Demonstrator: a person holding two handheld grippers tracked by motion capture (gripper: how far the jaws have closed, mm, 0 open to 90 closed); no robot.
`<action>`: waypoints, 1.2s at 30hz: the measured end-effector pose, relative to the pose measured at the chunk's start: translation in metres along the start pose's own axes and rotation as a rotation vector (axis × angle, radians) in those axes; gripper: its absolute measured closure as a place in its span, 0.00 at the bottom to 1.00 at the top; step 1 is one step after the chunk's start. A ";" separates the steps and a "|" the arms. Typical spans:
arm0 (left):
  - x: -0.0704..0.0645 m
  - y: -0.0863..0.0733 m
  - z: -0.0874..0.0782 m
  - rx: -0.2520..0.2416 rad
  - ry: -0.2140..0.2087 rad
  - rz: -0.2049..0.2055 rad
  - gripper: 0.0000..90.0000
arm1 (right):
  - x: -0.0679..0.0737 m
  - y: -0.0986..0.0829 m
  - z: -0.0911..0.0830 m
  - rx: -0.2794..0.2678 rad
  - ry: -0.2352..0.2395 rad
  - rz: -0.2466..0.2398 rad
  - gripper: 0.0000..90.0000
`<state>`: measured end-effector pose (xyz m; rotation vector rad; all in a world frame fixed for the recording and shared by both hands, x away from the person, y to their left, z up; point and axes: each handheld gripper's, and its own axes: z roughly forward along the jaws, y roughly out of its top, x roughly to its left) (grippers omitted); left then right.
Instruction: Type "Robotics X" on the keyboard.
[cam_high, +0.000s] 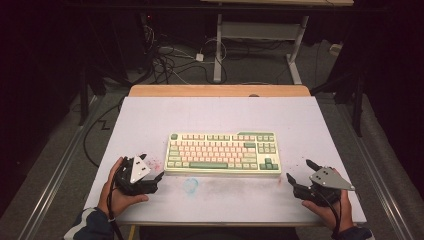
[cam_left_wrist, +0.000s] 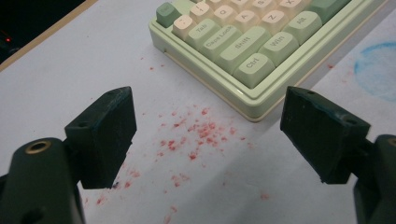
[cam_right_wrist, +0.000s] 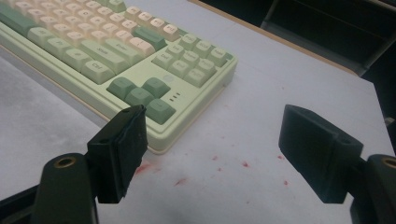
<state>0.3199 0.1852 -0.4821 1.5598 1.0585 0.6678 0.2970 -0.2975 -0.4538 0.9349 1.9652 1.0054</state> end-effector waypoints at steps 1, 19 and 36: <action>0.000 0.000 0.001 0.004 0.000 0.005 0.19 | 0.000 0.000 0.000 0.000 0.000 0.000 0.28; 0.003 -0.005 -0.005 0.024 0.014 -0.002 0.20 | -0.003 0.011 0.003 0.010 0.081 0.016 0.67; 0.007 -0.006 -0.004 0.052 0.028 -0.012 0.22 | 0.023 0.060 0.051 0.090 0.286 -0.049 1.00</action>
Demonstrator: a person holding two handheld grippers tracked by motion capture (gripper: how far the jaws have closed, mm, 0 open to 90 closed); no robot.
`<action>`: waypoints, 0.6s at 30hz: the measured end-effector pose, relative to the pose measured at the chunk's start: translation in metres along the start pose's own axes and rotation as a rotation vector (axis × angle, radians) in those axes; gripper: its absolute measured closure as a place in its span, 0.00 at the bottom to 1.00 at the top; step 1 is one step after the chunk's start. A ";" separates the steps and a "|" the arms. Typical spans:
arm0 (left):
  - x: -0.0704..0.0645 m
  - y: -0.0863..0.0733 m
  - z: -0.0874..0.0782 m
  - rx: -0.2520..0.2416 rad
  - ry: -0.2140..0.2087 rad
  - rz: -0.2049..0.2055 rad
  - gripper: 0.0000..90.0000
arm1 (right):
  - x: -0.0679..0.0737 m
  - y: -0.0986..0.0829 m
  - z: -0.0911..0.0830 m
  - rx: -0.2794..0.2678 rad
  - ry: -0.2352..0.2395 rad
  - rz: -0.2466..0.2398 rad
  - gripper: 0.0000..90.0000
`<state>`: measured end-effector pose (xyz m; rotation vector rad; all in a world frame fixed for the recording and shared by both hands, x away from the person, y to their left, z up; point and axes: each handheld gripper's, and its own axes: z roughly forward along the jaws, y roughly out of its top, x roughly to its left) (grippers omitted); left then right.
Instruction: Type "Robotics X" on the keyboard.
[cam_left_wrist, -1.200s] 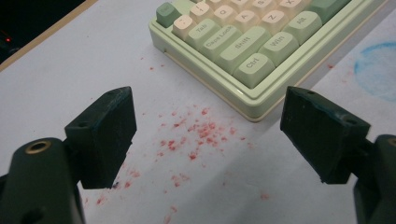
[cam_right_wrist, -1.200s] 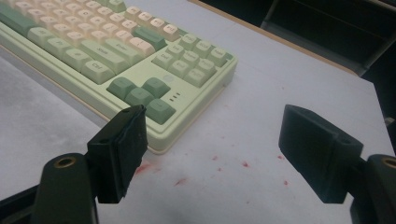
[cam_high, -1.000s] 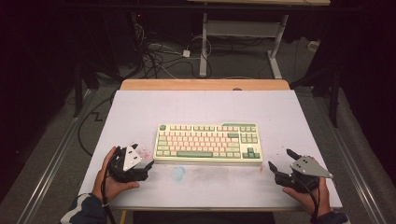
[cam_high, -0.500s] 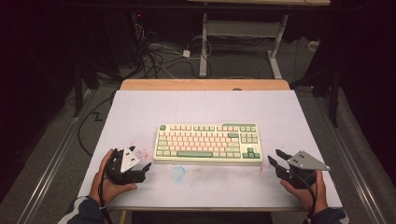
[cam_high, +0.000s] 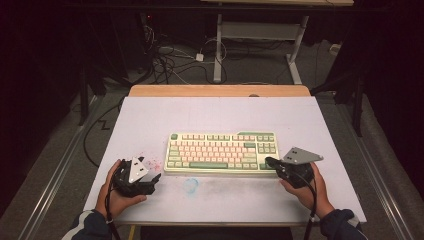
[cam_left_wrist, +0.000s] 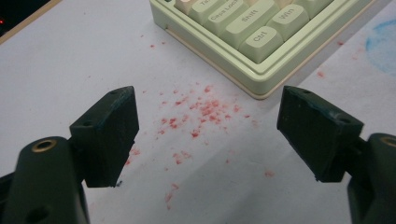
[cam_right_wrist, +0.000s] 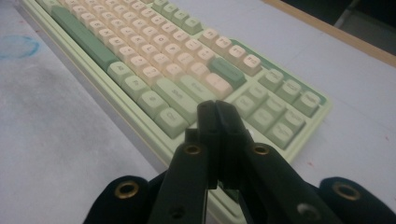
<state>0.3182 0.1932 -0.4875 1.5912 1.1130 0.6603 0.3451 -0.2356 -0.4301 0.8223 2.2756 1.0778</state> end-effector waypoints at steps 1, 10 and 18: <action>0.000 0.000 0.000 0.000 0.001 -0.002 0.22 | 0.001 0.004 0.004 0.004 0.000 -0.010 1.00; 0.001 -0.002 0.000 0.010 0.001 0.000 0.22 | 0.008 0.023 0.034 0.049 0.053 -0.040 1.00; 0.000 -0.003 -0.001 0.015 -0.006 0.002 0.22 | 0.011 0.024 0.049 0.087 0.060 -0.063 1.00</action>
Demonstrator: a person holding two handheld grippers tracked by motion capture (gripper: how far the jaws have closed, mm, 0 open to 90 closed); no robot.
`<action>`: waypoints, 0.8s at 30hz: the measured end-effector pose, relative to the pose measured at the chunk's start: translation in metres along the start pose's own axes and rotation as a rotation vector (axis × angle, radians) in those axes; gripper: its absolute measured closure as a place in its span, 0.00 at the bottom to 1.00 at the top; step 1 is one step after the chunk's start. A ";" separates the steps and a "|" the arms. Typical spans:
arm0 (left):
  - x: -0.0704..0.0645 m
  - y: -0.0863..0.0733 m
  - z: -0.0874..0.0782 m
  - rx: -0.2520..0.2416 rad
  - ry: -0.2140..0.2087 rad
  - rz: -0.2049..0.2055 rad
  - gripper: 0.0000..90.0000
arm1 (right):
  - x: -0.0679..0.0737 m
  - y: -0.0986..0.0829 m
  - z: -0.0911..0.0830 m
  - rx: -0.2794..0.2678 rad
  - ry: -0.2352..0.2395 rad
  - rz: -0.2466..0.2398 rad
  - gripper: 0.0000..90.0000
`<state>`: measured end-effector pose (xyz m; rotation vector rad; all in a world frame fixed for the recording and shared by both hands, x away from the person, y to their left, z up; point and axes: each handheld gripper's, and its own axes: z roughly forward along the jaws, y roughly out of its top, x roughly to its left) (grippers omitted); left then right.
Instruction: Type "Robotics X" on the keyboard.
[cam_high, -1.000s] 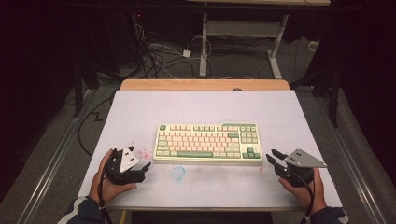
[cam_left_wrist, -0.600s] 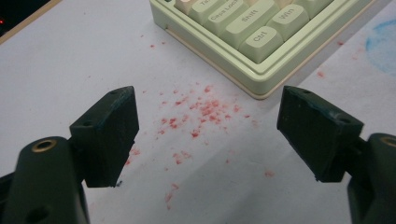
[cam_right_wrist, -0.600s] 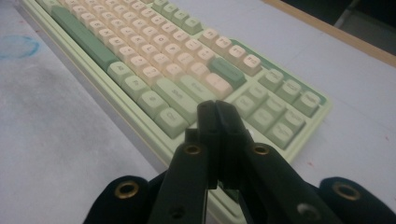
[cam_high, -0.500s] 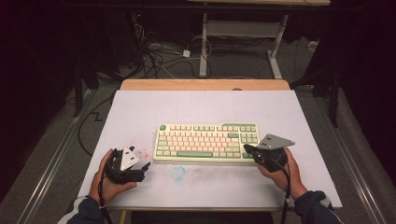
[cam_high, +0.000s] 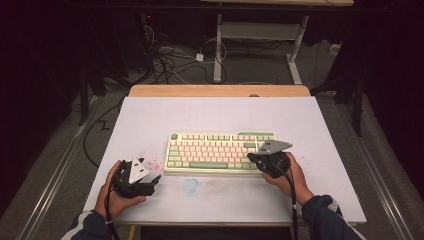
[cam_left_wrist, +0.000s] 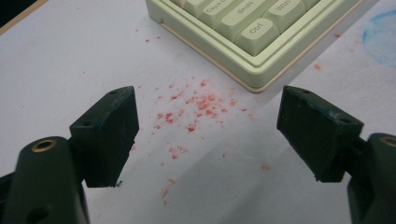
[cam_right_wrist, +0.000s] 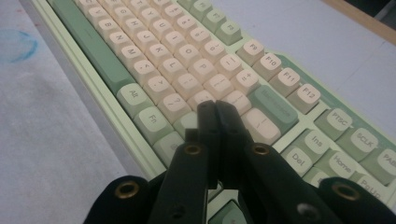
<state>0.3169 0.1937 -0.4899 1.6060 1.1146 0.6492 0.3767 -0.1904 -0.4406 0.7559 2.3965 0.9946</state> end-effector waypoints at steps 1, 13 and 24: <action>0.000 0.000 0.000 0.001 -0.001 0.000 0.22 | 0.000 -0.001 0.001 0.002 0.000 0.001 1.00; 0.000 0.002 -0.004 0.010 -0.021 -0.009 0.46 | -0.005 -0.012 0.009 0.023 -0.003 0.022 1.00; -0.003 0.026 -0.001 0.054 -0.104 -0.081 0.97 | -0.003 -0.016 0.008 0.009 -0.018 0.023 1.00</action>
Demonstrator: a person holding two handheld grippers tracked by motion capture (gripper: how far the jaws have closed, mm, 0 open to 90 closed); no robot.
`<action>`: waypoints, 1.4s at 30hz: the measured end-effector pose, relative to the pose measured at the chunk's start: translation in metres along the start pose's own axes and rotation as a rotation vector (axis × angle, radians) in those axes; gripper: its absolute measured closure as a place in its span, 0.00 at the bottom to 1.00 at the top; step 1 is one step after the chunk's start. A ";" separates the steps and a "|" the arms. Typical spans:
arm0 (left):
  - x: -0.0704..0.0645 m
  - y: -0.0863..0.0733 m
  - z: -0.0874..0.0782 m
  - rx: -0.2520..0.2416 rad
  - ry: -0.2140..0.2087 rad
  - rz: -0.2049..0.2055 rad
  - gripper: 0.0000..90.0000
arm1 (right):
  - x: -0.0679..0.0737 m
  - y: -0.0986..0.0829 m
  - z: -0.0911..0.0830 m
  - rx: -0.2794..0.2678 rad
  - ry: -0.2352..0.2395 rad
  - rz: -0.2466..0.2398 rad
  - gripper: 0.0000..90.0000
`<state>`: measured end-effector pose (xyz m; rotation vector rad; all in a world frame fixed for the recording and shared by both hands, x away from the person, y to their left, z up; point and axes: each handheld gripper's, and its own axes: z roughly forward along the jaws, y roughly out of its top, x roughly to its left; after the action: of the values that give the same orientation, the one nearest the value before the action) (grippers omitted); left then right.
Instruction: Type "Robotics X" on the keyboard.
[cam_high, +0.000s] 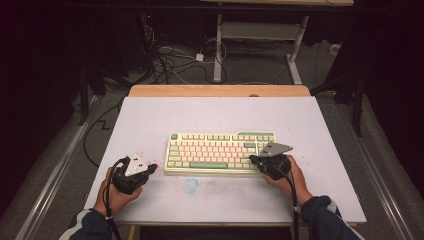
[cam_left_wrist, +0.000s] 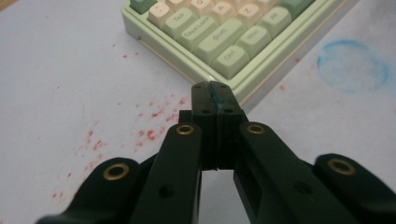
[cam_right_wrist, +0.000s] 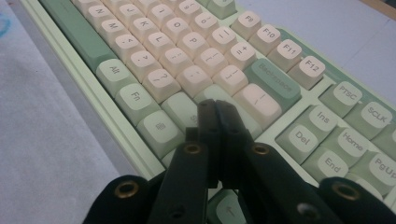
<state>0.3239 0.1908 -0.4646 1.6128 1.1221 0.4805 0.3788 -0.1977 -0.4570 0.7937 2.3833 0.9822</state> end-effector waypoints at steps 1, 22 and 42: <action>-0.001 0.003 0.002 0.002 0.001 0.004 0.97 | 0.000 0.000 0.000 -0.001 -0.001 -0.002 1.00; -0.048 0.041 0.072 0.092 -0.093 0.081 0.98 | 0.002 -0.001 0.000 -0.008 -0.012 -0.002 1.00; -0.063 0.042 0.133 0.156 -0.073 0.086 0.97 | 0.002 -0.001 0.000 -0.010 -0.015 -0.004 1.00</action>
<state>0.4136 0.0672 -0.4593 1.8057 1.0602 0.3939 0.3767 -0.1969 -0.4585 0.7895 2.3643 0.9827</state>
